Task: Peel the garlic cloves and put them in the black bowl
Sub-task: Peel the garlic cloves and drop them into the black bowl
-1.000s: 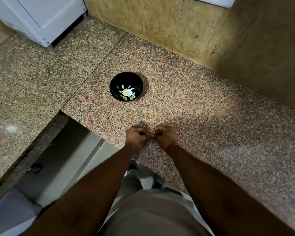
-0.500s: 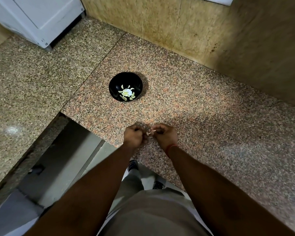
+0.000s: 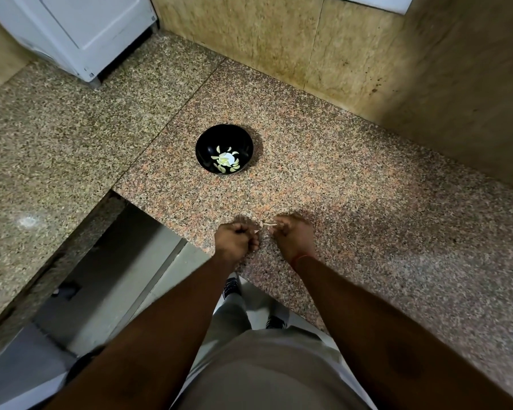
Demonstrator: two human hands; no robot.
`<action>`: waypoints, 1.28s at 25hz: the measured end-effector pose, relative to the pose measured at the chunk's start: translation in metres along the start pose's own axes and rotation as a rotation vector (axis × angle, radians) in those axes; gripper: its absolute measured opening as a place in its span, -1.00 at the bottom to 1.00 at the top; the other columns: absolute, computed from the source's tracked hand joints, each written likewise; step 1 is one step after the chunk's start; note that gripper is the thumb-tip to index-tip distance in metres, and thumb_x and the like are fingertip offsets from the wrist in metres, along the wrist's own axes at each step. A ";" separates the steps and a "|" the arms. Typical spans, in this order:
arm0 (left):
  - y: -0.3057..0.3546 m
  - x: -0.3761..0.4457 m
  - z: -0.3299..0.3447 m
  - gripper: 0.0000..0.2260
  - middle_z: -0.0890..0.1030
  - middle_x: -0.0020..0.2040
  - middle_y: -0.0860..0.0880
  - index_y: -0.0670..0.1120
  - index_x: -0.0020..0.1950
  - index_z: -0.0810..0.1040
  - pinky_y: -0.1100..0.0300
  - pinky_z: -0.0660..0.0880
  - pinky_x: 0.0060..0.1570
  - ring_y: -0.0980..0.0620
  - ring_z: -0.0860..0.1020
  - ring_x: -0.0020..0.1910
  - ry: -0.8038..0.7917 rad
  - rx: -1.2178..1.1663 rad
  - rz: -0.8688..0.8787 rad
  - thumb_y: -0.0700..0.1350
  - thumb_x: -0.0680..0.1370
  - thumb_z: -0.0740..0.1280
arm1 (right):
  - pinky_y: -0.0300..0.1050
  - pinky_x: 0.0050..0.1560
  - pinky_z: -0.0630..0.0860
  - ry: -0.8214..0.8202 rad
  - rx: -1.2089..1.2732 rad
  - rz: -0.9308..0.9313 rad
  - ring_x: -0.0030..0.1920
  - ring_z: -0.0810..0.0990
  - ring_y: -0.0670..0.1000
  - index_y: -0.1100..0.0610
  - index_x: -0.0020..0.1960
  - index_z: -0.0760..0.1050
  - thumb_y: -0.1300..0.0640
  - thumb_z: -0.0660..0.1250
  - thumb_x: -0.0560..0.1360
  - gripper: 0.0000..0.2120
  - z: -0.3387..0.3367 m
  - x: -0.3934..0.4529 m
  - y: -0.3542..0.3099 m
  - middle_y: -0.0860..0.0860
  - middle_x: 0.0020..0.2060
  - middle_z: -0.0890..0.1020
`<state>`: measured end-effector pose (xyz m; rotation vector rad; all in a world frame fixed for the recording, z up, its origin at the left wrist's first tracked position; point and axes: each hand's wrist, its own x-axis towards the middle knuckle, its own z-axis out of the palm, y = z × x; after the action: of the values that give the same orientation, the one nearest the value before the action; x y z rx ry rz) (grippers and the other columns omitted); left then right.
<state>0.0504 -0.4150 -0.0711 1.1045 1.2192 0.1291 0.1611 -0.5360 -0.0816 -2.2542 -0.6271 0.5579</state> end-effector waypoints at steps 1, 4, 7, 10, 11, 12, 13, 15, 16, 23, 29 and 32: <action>-0.002 -0.001 0.000 -0.94 0.63 -0.27 -0.30 -0.40 -0.09 0.58 0.07 0.59 -0.42 -0.09 0.58 -0.47 -0.016 0.001 -0.010 -0.42 0.58 0.35 | -0.05 0.10 0.65 0.019 -0.061 -0.055 -0.03 0.65 -0.06 0.02 0.14 0.69 0.25 0.47 0.49 -0.74 -0.002 -0.004 -0.001 0.00 0.06 0.70; -0.002 -0.011 -0.001 -0.93 0.64 -0.24 -0.31 -0.42 0.03 0.57 0.07 0.55 -0.47 -0.11 0.56 -0.48 -0.075 -0.008 -0.050 -0.46 0.58 0.33 | -0.11 0.02 0.64 -0.027 -0.107 -0.239 -0.09 0.66 -0.04 0.07 0.05 0.71 0.32 0.41 0.49 -0.77 -0.006 -0.018 -0.006 0.02 -0.02 0.73; -0.005 -0.017 0.000 -0.90 0.63 -0.20 -0.34 -0.42 0.07 0.55 0.09 0.53 -0.52 -0.11 0.56 -0.49 -0.119 0.004 -0.065 -0.48 0.56 0.32 | 0.00 -0.13 0.65 -0.154 -0.110 -0.306 -0.26 0.64 -0.01 0.06 -0.14 0.71 0.28 0.41 0.49 -0.83 -0.002 -0.028 -0.003 -0.01 -0.23 0.72; -0.013 -0.023 -0.002 -0.92 0.64 -0.24 -0.34 -0.46 0.04 0.56 0.12 0.52 -0.52 -0.08 0.55 -0.51 -0.144 0.087 -0.078 -0.47 0.56 0.33 | -0.02 -0.07 0.64 -0.198 -0.080 -0.216 -0.24 0.66 -0.05 0.02 -0.17 0.71 0.25 0.48 0.47 -0.86 0.003 -0.034 0.002 -0.05 -0.24 0.72; -0.017 -0.023 -0.002 -0.92 0.65 -0.28 -0.30 -0.46 0.03 0.56 0.14 0.50 -0.52 -0.07 0.54 -0.52 -0.143 0.113 -0.083 -0.45 0.56 0.34 | -0.03 -0.06 0.64 -0.206 -0.061 -0.196 -0.22 0.66 -0.06 0.02 -0.16 0.72 0.25 0.49 0.46 -0.86 0.003 -0.036 0.003 -0.05 -0.23 0.73; -0.020 -0.025 -0.002 -0.93 0.65 -0.32 -0.27 -0.45 0.02 0.56 0.16 0.49 -0.53 -0.05 0.53 -0.54 -0.137 0.134 -0.082 -0.44 0.57 0.35 | -0.05 -0.06 0.63 -0.207 -0.048 -0.194 -0.22 0.66 -0.06 0.02 -0.16 0.72 0.27 0.50 0.46 -0.85 0.003 -0.039 0.005 -0.05 -0.22 0.73; -0.023 -0.027 -0.002 -0.94 0.65 -0.35 -0.25 -0.43 0.01 0.57 0.16 0.49 -0.54 -0.05 0.53 -0.55 -0.127 0.164 -0.071 -0.42 0.58 0.35 | -0.06 -0.06 0.63 -0.208 -0.048 -0.200 -0.22 0.66 -0.07 0.02 -0.16 0.72 0.28 0.49 0.46 -0.84 0.003 -0.040 0.007 -0.05 -0.21 0.73; -0.030 -0.028 -0.002 -0.93 0.64 -0.31 -0.33 -0.41 -0.02 0.61 0.12 0.54 -0.51 -0.09 0.53 -0.52 -0.107 0.235 -0.036 -0.38 0.59 0.36 | -0.06 -0.06 0.61 -0.232 -0.086 -0.205 -0.21 0.63 -0.07 0.01 -0.17 0.71 0.26 0.48 0.46 -0.85 0.004 -0.044 0.010 -0.06 -0.21 0.72; -0.034 -0.028 -0.002 -0.92 0.64 -0.27 -0.38 -0.38 -0.04 0.62 0.09 0.55 -0.49 -0.11 0.54 -0.50 -0.107 0.274 -0.013 -0.36 0.60 0.36 | -0.06 -0.08 0.60 -0.246 -0.125 -0.218 -0.23 0.61 -0.06 0.01 -0.19 0.71 0.23 0.48 0.46 -0.86 0.005 -0.046 0.012 -0.07 -0.23 0.70; -0.036 -0.034 -0.002 -0.82 0.67 -0.35 -0.21 -0.20 -0.20 0.69 0.10 0.53 -0.46 -0.10 0.56 -0.49 -0.073 0.458 0.077 -0.40 0.53 0.38 | -0.13 -0.20 0.54 -0.201 -0.275 -0.232 -0.23 0.56 -0.02 0.01 -0.22 0.69 0.19 0.43 0.46 -0.86 0.009 -0.056 0.016 -0.07 -0.25 0.63; -0.043 -0.041 -0.018 -0.97 0.65 -0.35 -0.26 -0.32 -0.06 0.57 -0.10 0.56 -0.36 -0.14 0.59 -0.49 -0.087 0.324 0.085 -0.38 0.56 0.41 | -0.09 -0.17 0.59 -0.188 -0.271 -0.227 -0.17 0.57 -0.04 -0.04 -0.14 0.69 0.13 0.41 0.50 -0.88 0.013 -0.059 0.015 -0.09 -0.17 0.63; -0.046 -0.044 -0.024 -0.96 0.65 -0.28 -0.37 -0.32 -0.03 0.61 -0.20 0.60 -0.22 -0.19 0.60 -0.40 -0.109 0.287 0.079 -0.35 0.59 0.38 | -0.12 -0.15 0.57 -0.174 -0.247 -0.228 -0.13 0.57 -0.07 -0.07 -0.07 0.71 0.13 0.40 0.52 -0.86 0.013 -0.060 0.018 -0.12 -0.12 0.65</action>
<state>-0.0073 -0.4513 -0.0734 1.3917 1.1184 -0.0479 0.1121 -0.5754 -0.0909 -2.3329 -1.0775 0.5920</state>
